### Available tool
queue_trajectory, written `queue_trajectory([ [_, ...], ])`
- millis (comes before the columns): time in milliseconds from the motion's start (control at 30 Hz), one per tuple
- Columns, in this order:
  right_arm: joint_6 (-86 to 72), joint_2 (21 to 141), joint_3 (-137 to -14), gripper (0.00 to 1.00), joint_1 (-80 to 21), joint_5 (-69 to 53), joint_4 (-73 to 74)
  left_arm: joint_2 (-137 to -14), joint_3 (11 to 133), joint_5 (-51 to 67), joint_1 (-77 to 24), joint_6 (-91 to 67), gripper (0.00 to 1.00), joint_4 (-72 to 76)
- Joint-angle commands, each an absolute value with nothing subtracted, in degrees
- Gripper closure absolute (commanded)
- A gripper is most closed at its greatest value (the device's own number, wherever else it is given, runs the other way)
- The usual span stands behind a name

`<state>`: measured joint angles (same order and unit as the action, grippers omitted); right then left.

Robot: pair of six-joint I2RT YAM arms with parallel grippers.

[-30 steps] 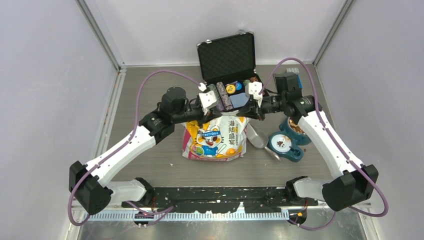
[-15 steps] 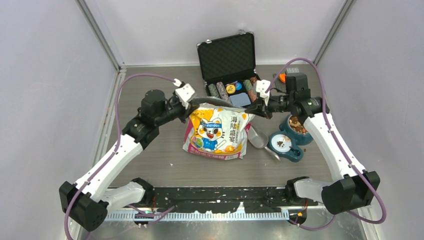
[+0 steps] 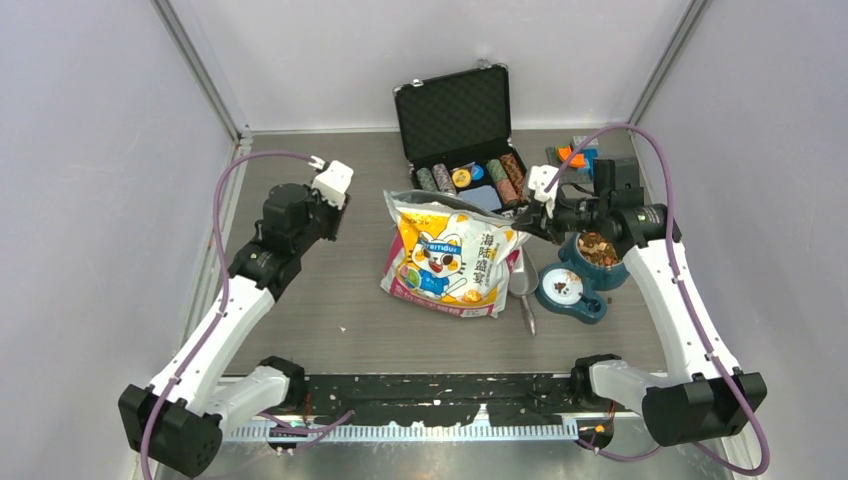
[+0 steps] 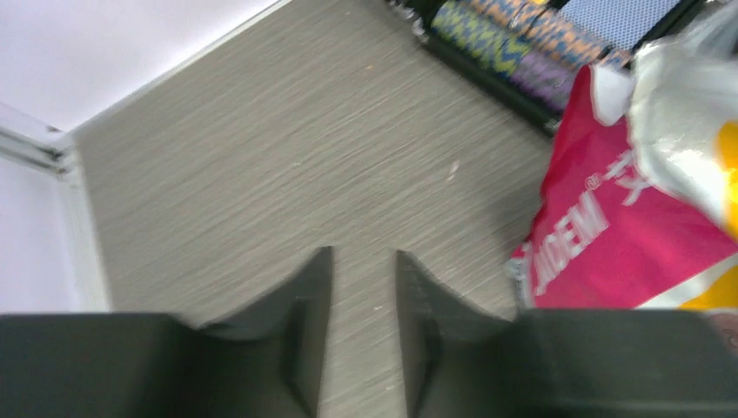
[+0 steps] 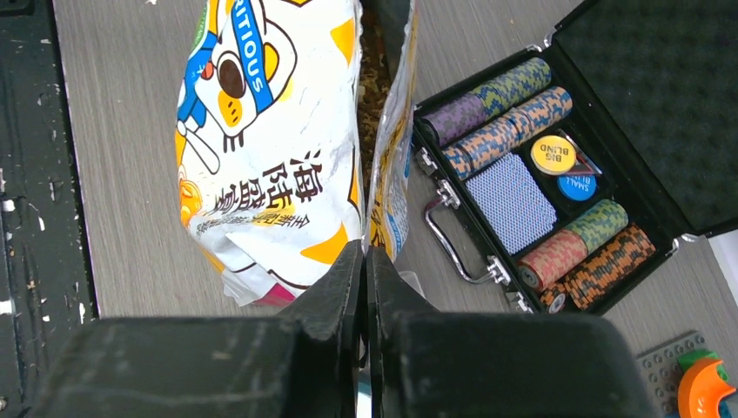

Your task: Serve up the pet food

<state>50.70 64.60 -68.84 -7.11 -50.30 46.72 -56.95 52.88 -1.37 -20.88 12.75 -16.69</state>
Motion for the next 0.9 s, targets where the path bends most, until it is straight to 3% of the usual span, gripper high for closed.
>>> queue_trajectory([
  [0, 54.73, 63.82, -70.26, 0.90, -6.74, -55.64, 47.21, -54.53, 53.38, 7.09, -21.01, 11.92, 0.39, -14.51],
  [33, 54.88, 63.81, -70.30, 0.83, -7.09, -57.13, 46.94, -54.63, 53.62, 10.44, -21.01, 11.88, 0.28, -14.34],
  [100, 54.81, 63.77, -70.20, 0.68, -8.01, -58.00, 46.22, -54.83, 54.01, 15.78, -21.01, 11.68, 0.16, -13.96],
  [167, 53.83, 63.57, -70.05, 0.52, -9.44, -56.89, 45.02, -55.26, 54.14, 20.40, -21.01, 11.98, 0.08, -13.30],
  [267, 51.84, 62.91, -69.38, 0.35, -10.92, -55.05, 42.71, -55.90, 54.18, 24.97, -21.01, 13.37, 0.04, -13.10],
  [567, 44.09, 65.00, -69.39, 0.29, -15.46, -51.03, 32.39, -63.96, 59.53, 38.66, -19.54, 16.35, 0.02, -13.04],
  [867, 47.41, 75.51, -78.99, 0.34, -20.18, -48.41, 40.71, -76.03, 70.57, 54.53, -19.25, 17.28, 0.02, -13.04],
])
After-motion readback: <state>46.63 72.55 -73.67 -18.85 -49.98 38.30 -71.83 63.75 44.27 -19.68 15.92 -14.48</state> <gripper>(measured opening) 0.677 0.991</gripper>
